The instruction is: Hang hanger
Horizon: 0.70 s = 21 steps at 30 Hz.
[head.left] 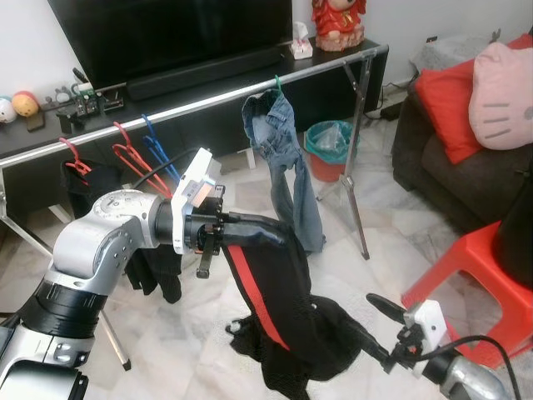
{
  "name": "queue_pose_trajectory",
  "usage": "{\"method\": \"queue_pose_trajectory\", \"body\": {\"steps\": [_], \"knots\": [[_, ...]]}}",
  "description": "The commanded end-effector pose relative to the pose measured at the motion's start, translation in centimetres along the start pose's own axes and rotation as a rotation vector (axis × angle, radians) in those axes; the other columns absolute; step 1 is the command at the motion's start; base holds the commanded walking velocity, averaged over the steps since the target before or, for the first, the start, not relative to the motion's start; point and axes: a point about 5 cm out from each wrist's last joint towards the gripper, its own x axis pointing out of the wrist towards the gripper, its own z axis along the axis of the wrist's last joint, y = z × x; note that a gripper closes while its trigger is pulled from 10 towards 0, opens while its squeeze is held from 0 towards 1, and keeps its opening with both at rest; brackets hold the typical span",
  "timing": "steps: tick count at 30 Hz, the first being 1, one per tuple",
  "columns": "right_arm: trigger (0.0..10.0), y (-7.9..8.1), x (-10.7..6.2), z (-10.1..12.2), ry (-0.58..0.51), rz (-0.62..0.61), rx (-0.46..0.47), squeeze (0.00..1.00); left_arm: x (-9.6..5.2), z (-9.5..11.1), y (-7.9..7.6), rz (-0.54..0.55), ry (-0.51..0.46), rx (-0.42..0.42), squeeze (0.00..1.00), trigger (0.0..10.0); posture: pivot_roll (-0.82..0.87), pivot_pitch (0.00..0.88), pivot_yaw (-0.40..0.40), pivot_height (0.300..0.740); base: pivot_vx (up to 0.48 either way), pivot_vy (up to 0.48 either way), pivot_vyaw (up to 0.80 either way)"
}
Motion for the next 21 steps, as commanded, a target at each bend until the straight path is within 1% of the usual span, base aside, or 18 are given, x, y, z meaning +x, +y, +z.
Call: {"method": "queue_pose_trajectory", "body": {"steps": [1, 6, 9, 11, 12, 13, 15, 17, 19, 21], "knots": [[10.0, 0.3, -0.2, -0.1, 0.014, 0.039, 0.017, 0.00, -0.3, 0.6, 0.0, 0.000, -0.010, 0.024, 0.00, 10.0, 0.09, 0.011, 0.147, 0.740, 0.000, 0.000, 0.00], [10.0, 1.0, -1.0, -0.4, 0.054, 0.127, 0.063, 0.00, -0.2, 0.6, 0.1, 0.004, -0.010, 0.027, 0.00, 10.0, 0.09, 0.014, 0.149, 0.740, 0.000, 0.000, 0.00], [10.0, 1.2, -1.4, -0.1, 0.044, 0.157, 0.090, 0.00, -0.3, 0.7, 0.1, 0.006, -0.011, 0.026, 0.00, 10.0, 0.09, 0.016, 0.151, 0.740, 0.000, 0.000, 0.00], [10.0, 1.8, -1.6, -0.2, 0.062, 0.201, 0.097, 0.00, -0.3, 0.7, 0.1, 0.005, -0.010, 0.026, 0.00, 10.0, 0.08, 0.018, 0.153, 0.740, 0.000, 0.000, 0.00], [10.0, 2.3, -1.8, -0.5, 0.091, 0.242, 0.097, 0.00, -0.3, 0.7, 0.1, 0.004, -0.009, 0.026, 0.00, 10.0, 0.08, 0.018, 0.153, 0.740, 0.000, 0.000, 0.00], [10.0, 2.5, -1.9, -0.7, 0.105, 0.256, 0.096, 0.00, -0.3, 0.7, 0.1, 0.003, -0.008, 0.026, 0.00, 10.0, 0.08, 0.018, 0.153, 0.740, 0.000, 0.000, 0.00], [10.0, 2.6, -1.9, -1.4, 0.163, 0.256, 0.083, 0.00, -0.2, 0.7, 0.1, 0.002, -0.009, 0.026, 0.00, 10.0, 0.08, 0.019, 0.155, 0.740, 0.000, 0.000, 0.00], [10.0, 2.6, -2.0, -2.2, 0.228, 0.250, 0.048, 0.00, -0.2, 0.7, 0.1, 0.001, -0.010, 0.027, 0.00, 10.0, 0.08, 0.018, 0.155, 0.740, 0.000, 0.000, 0.00], [10.0, 2.5, -1.9, -2.6, 0.265, 0.230, 0.024, 0.00, -0.1, 0.8, 0.1, -0.001, -0.011, 0.028, 0.00, 10.0, 0.08, 0.018, 0.155, 0.740, 0.000, 0.000, 0.00], [10.0, 1.9, -1.5, -2.6, 0.254, 0.169, -0.006, 0.00, -0.1, 0.8, 0.1, -0.003, -0.012, 0.027, 0.00, 10.0, 0.09, 0.019, 0.155, 0.740, 0.000, 0.000, 0.00]]}}
